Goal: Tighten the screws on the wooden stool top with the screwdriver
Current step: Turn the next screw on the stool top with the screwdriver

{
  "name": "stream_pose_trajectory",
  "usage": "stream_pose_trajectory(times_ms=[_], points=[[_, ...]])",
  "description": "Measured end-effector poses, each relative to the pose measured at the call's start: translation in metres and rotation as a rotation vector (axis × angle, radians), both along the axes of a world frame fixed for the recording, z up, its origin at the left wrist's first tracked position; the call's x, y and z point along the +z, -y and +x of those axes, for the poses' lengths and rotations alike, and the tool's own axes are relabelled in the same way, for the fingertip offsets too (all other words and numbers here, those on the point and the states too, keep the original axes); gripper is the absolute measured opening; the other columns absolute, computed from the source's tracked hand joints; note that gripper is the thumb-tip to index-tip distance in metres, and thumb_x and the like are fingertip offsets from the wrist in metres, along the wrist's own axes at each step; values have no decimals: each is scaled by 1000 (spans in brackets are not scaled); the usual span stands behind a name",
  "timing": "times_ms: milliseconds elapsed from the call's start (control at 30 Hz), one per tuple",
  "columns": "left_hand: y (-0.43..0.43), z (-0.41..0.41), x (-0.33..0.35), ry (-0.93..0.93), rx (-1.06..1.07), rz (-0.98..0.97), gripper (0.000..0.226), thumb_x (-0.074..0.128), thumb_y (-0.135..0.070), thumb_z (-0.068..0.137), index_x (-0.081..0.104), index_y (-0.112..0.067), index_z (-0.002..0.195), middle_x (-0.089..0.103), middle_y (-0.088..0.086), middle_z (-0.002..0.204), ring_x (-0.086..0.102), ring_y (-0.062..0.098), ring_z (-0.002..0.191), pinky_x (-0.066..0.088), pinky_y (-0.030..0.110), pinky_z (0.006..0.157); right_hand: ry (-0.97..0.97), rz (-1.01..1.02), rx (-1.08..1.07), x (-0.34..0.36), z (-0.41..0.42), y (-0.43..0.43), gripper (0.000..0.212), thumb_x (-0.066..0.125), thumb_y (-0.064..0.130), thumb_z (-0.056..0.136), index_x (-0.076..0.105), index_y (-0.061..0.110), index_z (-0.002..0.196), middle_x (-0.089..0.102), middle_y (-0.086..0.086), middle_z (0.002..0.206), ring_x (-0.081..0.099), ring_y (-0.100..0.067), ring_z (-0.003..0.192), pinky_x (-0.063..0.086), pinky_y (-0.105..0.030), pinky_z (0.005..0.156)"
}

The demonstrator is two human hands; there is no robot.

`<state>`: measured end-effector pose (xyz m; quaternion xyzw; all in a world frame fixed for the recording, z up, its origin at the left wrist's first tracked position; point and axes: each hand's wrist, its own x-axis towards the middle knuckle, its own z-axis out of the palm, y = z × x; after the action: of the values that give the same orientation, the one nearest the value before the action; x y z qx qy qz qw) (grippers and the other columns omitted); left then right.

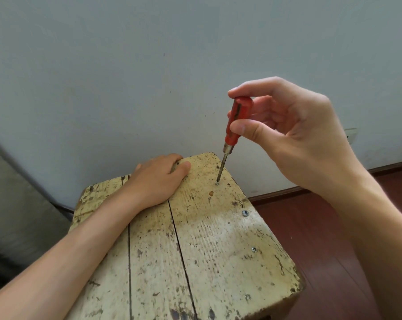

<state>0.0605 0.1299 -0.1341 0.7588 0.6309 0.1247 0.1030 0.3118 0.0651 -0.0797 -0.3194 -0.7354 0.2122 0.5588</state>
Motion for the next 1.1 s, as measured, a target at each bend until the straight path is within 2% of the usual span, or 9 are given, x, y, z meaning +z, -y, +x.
stream_pose_trajectory(times_ms=[67, 300, 433, 533, 600, 667, 767, 900, 1100], points=[[0, 0, 0, -3, -2, 2, 44, 29, -59, 103, 59, -32, 121, 64, -9, 116, 57, 19, 112, 39, 51, 105, 9, 16, -83, -1, 0, 0, 31, 84, 13, 93, 71, 19, 121, 80, 4, 94, 80, -13, 89, 59, -49, 80], [0, 0, 0, -8, -5, 7, 44, 29, -59, 103, 58, -32, 122, 64, -10, 116, 58, 19, 111, 39, 51, 105, -19, 4, -155, -2, -7, 2, 31, 87, 21, 91, 70, 24, 116, 79, 7, 87, 79, -10, 86, 59, -46, 76], [0, 0, 1, -3, -8, 9, 43, 29, -57, 103, 59, -32, 120, 65, -10, 112, 58, 18, 109, 40, 49, 104, 24, 16, -156, -1, -8, 2, 37, 84, 23, 94, 69, 34, 126, 72, 16, 88, 74, -8, 86, 59, -42, 74], [1, 1, 1, -7, -4, 10, 43, 29, -57, 104, 59, -32, 122, 64, -11, 112, 58, 18, 110, 38, 48, 105, 99, 17, -40, -2, -1, 1, 38, 73, 16, 103, 67, 33, 137, 76, 6, 111, 73, -14, 107, 59, -47, 84], [2, 1, 1, -3, -2, 7, 43, 29, -57, 104, 58, -32, 124, 64, -11, 115, 57, 17, 112, 37, 48, 106, 103, -13, 71, -2, 3, 1, 40, 66, 9, 106, 63, 25, 142, 75, 1, 121, 72, -17, 120, 59, -50, 97], [1, 1, 0, -1, -7, 8, 43, 29, -57, 104, 59, -32, 124, 64, -11, 115, 58, 17, 112, 37, 49, 106, 78, -40, 131, -1, 4, 1, 41, 63, 1, 106, 62, 17, 143, 75, -5, 127, 71, -16, 125, 58, -48, 105], [1, 0, 1, 0, -10, 1, 45, 29, -58, 103, 58, -32, 124, 64, -12, 115, 58, 17, 112, 38, 51, 106, 43, -38, 149, -1, 2, 0, 39, 64, -4, 104, 64, 12, 139, 76, -9, 123, 74, -16, 120, 59, -41, 104], [0, 0, 0, 0, -8, 7, 45, 29, -58, 103, 58, -32, 126, 64, -11, 116, 58, 18, 112, 39, 50, 106, -2, -5, 122, -1, 0, -1, 34, 70, -2, 101, 68, 12, 131, 77, -14, 112, 78, -19, 107, 62, -41, 97], [1, 0, 1, 3, -6, 5, 45, 30, -58, 103, 57, -32, 127, 64, -9, 118, 57, 19, 114, 39, 50, 107, -87, 16, -28, -4, -12, -2, 29, 83, 12, 94, 71, 14, 120, 73, 0, 88, 81, -19, 81, 59, -57, 73]])
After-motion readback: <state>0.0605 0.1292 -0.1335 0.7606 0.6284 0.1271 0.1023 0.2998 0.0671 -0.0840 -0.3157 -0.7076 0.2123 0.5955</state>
